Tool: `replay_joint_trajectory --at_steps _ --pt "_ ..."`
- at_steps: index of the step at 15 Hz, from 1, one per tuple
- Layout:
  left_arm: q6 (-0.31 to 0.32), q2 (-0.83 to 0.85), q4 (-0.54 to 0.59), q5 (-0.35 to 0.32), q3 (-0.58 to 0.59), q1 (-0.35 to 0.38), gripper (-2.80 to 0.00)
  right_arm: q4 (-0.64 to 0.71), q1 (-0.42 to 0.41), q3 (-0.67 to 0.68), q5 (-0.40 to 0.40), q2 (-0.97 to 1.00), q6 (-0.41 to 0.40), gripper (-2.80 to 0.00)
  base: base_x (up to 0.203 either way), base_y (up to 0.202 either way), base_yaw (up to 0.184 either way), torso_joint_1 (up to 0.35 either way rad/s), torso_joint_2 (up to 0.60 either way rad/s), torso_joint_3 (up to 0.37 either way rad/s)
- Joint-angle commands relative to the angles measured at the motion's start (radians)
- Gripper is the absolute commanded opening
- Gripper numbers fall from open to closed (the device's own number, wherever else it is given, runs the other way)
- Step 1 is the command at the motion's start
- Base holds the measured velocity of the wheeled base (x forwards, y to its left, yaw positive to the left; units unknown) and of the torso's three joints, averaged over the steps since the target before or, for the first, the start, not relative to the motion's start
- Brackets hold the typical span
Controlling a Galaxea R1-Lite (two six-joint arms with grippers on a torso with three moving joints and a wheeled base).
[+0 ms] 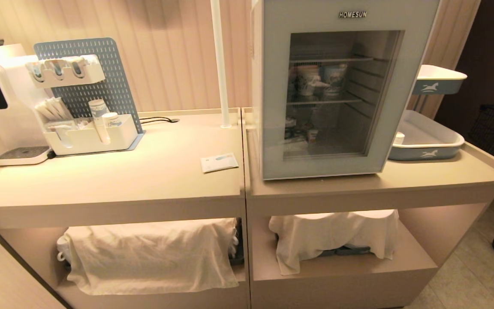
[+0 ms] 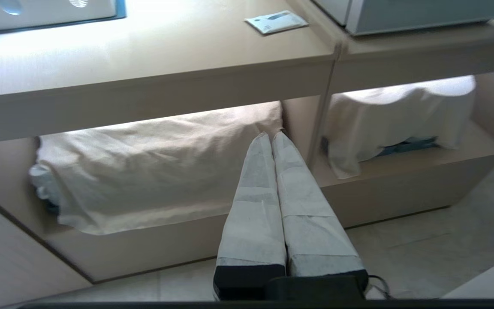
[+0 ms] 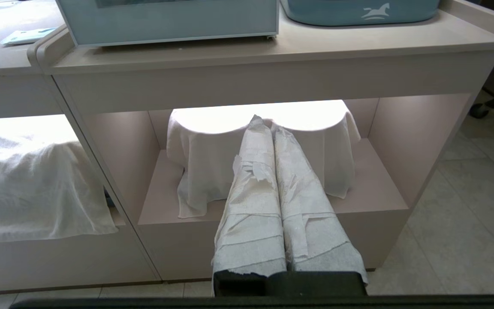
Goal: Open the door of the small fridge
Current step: Open the freezer door
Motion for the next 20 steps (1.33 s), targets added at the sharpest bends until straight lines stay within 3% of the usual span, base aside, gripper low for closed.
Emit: replay_joint_trajectory --at_steps 1,3,6,8,15,20 --pt "-0.046 0.182 0.000 -0.020 -0.096 -0.002 -2.80 0.000 0.000 0.011 0.000 0.000 -0.001 -2.80 0.000 0.000 0.000 0.000 0.00 0.000" --pt "-0.091 0.266 -0.003 -0.048 -0.196 -0.004 -2.80 0.000 0.000 0.011 0.000 0.000 -0.001 -2.80 0.000 0.000 0.000 0.000 0.00 0.000" --pt "-0.085 0.402 -0.036 -0.062 -0.266 -0.006 -2.80 0.000 0.000 0.011 0.000 0.000 -0.001 -2.80 0.000 0.000 0.000 0.000 0.00 0.000" --pt "-0.070 0.488 -0.157 -0.084 -0.281 -0.010 -2.80 0.000 0.000 0.011 0.000 0.000 -0.001 -2.80 0.000 0.000 0.000 0.000 0.00 0.000" --pt "-0.144 0.699 -0.196 -0.295 -0.434 -0.064 -2.80 0.000 0.000 0.011 0.000 0.000 -0.001 -2.80 0.000 0.000 0.000 0.000 0.00 0.000" --pt "-0.354 0.808 -0.188 -0.333 -0.526 -0.206 -2.80 0.000 0.000 0.011 0.000 0.000 -0.001 -2.80 0.000 0.000 0.000 0.000 0.00 0.000"
